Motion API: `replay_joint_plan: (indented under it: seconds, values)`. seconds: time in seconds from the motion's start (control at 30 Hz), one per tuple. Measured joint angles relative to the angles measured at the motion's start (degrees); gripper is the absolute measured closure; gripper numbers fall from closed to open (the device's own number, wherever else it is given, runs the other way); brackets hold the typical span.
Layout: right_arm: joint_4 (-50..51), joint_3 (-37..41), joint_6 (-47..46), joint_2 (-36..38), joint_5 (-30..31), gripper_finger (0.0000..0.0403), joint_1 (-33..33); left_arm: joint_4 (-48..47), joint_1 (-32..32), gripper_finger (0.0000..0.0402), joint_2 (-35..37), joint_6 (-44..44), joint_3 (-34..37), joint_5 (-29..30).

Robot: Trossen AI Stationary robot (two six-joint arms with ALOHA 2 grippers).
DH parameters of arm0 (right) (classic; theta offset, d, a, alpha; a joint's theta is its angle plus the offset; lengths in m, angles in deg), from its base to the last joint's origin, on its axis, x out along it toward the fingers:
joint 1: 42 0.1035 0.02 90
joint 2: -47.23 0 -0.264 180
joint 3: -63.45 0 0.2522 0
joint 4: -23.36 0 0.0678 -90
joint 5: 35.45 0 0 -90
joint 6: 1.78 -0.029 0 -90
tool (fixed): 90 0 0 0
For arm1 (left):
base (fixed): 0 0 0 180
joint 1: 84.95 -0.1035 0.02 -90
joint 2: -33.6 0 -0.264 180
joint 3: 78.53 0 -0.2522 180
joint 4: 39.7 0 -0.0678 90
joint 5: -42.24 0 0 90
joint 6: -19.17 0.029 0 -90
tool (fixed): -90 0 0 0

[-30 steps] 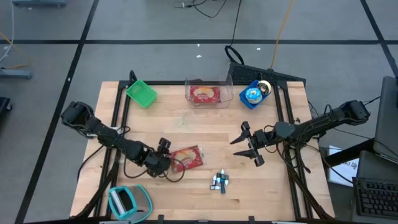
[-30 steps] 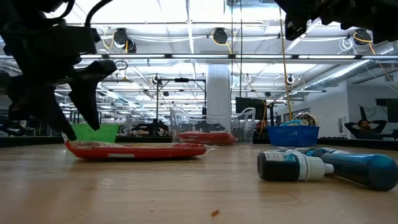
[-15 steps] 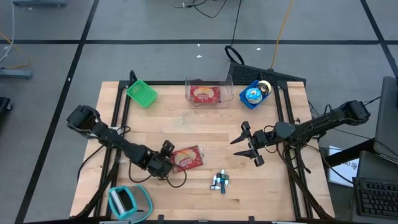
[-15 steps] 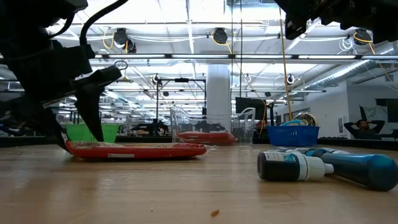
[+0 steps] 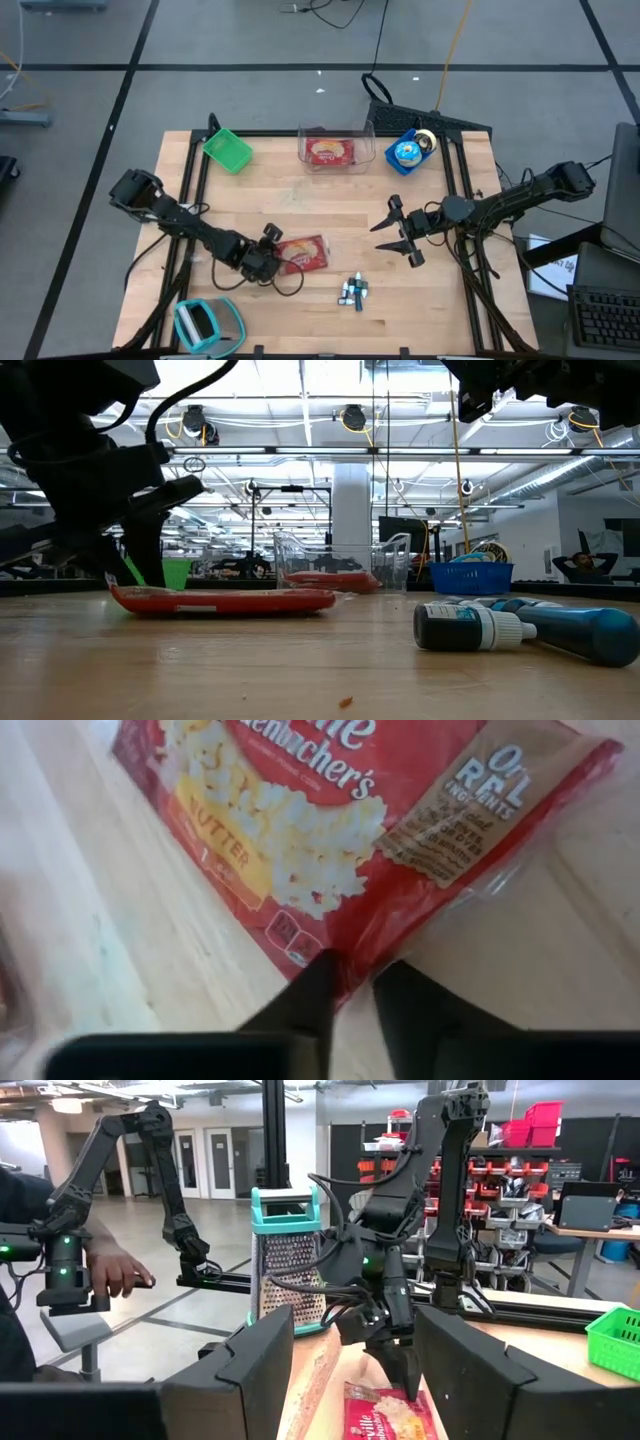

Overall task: Pick & Place Food Item
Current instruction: Put the popcorn bag into the transparent bin

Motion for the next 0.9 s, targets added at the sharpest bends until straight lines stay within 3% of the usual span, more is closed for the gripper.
replay_joint_plan:
  seconds: [0.1, 0.47, 0.9]
  values:
    - [0.0, 0.0, 0.0, 0.0, 0.0, 0.0206, 0.0, 0.63, -0.08, 0.039, -0.02, -1.76, 0.02, -0.87]
    - [0.01, 0.0, -0.24, 0.0, 0.0, 0.0206, -0.02, 1.95, -0.13, 0.04, 3.77, -6.26, -1.45, -0.72]
    - [0.05, 0.0, -0.26, -0.02, 0.02, 0.0206, -0.02, 0.18, -0.12, 0.0401, 17.71, 0.53, -10.38, 14.5]
